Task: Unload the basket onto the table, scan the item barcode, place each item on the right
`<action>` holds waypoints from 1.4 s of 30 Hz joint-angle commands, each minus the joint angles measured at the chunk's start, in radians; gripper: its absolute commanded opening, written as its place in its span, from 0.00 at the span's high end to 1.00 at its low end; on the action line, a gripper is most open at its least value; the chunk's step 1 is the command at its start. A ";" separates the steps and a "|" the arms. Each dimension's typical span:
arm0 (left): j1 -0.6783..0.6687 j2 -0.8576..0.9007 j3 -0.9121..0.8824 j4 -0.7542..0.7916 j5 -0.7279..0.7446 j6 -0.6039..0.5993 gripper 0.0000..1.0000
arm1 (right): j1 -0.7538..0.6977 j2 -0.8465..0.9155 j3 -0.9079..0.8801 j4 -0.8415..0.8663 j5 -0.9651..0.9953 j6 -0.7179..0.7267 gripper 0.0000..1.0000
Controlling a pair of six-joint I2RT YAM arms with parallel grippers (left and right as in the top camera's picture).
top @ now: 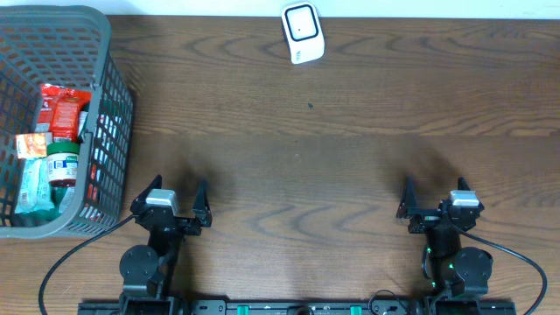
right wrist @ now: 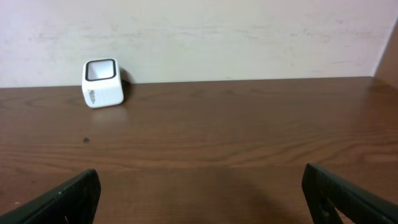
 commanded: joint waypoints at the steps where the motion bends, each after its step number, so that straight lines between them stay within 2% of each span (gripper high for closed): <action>1: 0.004 -0.004 -0.008 -0.045 0.014 0.016 0.11 | 0.019 -0.005 -0.001 -0.004 -0.004 -0.012 0.01; 42: 0.004 -0.004 -0.008 -0.028 0.014 0.016 0.11 | 0.019 -0.005 -0.001 -0.004 -0.004 -0.012 0.01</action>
